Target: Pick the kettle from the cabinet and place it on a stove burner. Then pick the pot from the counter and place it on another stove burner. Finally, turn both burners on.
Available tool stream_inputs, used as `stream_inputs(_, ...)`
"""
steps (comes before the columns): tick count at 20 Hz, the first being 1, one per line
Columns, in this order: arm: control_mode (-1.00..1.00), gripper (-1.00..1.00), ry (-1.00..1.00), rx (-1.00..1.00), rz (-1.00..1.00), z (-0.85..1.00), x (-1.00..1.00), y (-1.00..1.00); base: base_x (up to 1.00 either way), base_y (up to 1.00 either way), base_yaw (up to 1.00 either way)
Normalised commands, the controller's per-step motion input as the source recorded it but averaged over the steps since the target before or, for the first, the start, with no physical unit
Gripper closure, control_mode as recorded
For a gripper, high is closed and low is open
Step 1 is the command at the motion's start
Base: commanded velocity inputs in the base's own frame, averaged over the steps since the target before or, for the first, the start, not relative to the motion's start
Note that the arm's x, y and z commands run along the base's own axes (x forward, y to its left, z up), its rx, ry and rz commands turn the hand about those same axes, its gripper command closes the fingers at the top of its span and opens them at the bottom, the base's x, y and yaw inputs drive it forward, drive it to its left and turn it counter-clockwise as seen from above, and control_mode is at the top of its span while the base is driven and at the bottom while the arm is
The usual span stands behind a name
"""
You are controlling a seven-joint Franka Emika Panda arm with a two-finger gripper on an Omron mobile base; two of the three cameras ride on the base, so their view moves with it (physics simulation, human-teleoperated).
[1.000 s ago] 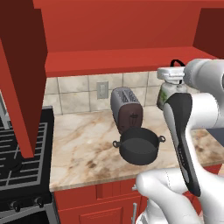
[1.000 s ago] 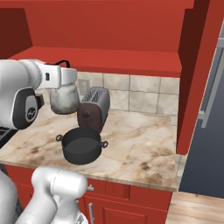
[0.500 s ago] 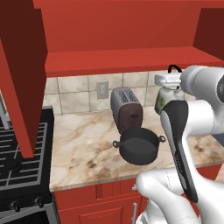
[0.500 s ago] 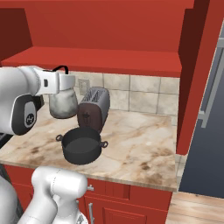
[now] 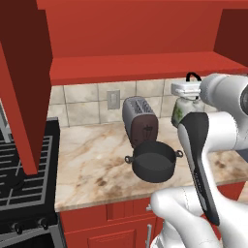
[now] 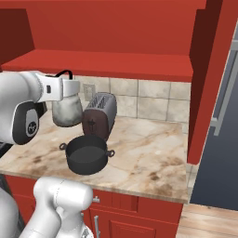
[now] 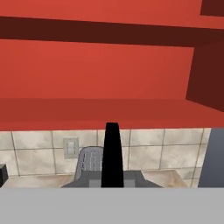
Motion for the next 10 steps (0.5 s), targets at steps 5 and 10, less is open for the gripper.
stream_inputs(5,1.0,1.0,0.0,0.0,0.0,0.0,0.0,0.0,-0.39,0.03,0.0)
stream_inputs(10,1.0,1.0,0.0,0.0,0.0,0.0,0.0,0.0,-0.55,0.11,0.0)
